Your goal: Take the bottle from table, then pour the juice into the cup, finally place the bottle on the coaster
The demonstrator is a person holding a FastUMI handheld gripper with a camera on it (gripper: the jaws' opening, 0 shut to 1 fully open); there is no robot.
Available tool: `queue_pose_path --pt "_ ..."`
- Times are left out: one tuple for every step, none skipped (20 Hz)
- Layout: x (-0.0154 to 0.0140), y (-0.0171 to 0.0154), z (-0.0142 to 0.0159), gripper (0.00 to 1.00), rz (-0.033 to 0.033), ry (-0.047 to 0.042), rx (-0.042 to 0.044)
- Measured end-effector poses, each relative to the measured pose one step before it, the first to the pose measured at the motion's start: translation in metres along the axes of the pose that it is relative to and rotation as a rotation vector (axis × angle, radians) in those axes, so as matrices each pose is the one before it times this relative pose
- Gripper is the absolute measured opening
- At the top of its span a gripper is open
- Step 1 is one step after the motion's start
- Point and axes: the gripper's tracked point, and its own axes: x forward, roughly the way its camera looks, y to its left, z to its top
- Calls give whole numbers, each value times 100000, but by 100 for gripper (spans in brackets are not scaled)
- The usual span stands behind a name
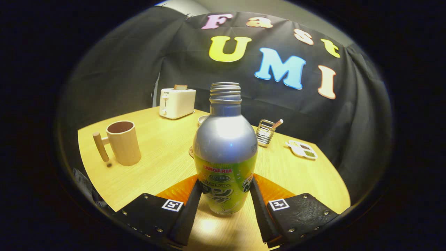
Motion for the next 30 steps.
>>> queue_pose_path --pt "-29 9 323 75 -325 396 -3291" --pt "-4 -38 423 75 -148 424 -3109" --pt "-24 12 408 74 -137 553 -2205" --pt "10 171 330 75 -49 544 -2127" --pt "38 211 447 75 141 609 -2508" --pt "-76 324 427 75 81 496 -2796" --pt "-5 303 575 75 243 227 -3442" --pt "22 463 500 75 800 276 -3588" --pt "105 367 431 75 911 566 -2708" --pt "7 221 414 75 -36 -40 -2151" --pt "-21 282 526 75 -1 -56 -1836" --pt "92 319 272 74 -10 198 -1404" --pt "116 439 296 75 207 432 -1780" --pt "253 355 271 75 -31 704 -2550" --pt "84 211 340 75 -237 424 -2511" --pt "81 154 399 75 34 594 -2921" --pt "38 17 216 75 -96 535 -2260" --pt "-51 30 105 75 -293 689 -2382" --pt "-175 -75 104 75 -85 801 -1784" --pt "9 -7 31 75 -78 942 -1452" --pt "-54 -9 103 75 -39 944 -1236" --pt "75 -50 197 75 -134 1001 -1549" --pt "-26 -49 133 75 -21 1020 -1834" --pt "44 -47 168 75 -28 770 -2355" --pt "23 -66 157 75 -30 689 -2152" --pt "71 17 65 75 -34 1134 -2673" --pt "126 162 75 75 -78 1208 -2084" --pt "209 313 115 75 369 1222 -2354" --pt "-52 263 123 75 335 746 -1840" --pt "-110 305 281 75 307 613 -2416"
